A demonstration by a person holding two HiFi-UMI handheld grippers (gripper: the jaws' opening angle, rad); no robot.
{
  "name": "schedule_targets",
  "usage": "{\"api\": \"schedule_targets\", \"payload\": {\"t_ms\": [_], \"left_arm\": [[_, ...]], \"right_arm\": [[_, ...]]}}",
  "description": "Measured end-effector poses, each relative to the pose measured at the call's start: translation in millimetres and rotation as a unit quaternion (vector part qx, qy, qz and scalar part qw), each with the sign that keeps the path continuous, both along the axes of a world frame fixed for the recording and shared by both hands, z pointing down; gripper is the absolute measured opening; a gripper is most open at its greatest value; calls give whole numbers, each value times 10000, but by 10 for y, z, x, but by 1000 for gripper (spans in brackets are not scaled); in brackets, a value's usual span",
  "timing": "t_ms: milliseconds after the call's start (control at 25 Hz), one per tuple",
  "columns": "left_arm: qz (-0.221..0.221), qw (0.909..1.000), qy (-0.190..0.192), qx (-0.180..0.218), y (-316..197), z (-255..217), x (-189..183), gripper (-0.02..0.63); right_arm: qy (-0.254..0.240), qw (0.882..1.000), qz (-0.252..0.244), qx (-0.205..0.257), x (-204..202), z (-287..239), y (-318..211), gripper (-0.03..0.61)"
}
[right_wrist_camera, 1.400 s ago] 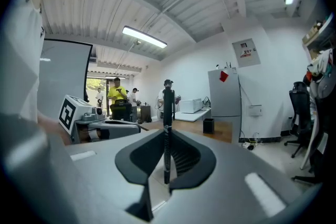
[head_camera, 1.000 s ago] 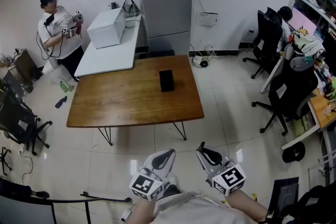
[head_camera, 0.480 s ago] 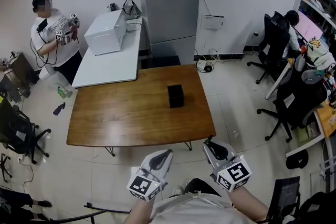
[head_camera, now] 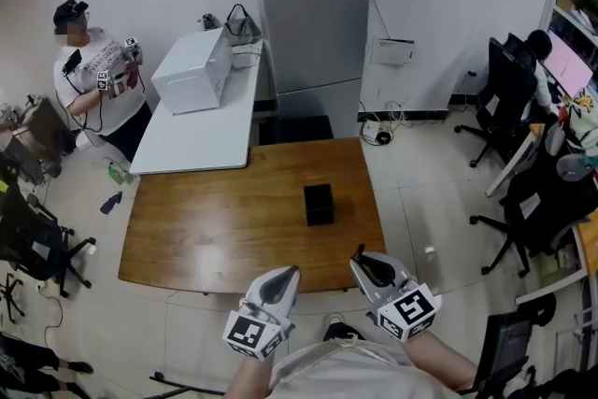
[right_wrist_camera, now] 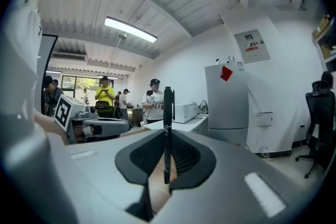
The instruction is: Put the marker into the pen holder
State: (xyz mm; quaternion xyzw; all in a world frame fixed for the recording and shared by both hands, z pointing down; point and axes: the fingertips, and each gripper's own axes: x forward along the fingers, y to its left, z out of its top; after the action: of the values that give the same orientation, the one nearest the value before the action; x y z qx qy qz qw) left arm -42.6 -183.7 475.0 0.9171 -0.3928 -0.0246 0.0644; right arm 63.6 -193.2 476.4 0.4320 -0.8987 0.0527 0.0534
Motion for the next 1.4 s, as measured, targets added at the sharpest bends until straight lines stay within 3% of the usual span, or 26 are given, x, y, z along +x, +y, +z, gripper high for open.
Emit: {"api": "schedule_targets", "payload": {"t_ms": [360, 640, 840, 1080, 1400], "left_arm": [[-226, 9997, 28, -109, -659, 4, 158, 17], [-148, 9998, 21, -106, -1001, -40, 108, 17], [-31, 9998, 13, -205, -1178, 57, 11, 17], [71, 9994, -14, -350, -1423, 203, -57, 17], [80, 9992, 75, -375, -1738, 171, -154, 16]], "right_arm": [[-76, 9989, -422, -163, -2, 47, -665, 35], [-87, 9994, -333, -103, -68, 19, -1044, 35], [-108, 9995, -127, 286, -102, -35, -1452, 35], [90, 9997, 89, 225, -87, 338, -2071, 35], [237, 9997, -57, -97, -272, 847, -2525, 35]]}}
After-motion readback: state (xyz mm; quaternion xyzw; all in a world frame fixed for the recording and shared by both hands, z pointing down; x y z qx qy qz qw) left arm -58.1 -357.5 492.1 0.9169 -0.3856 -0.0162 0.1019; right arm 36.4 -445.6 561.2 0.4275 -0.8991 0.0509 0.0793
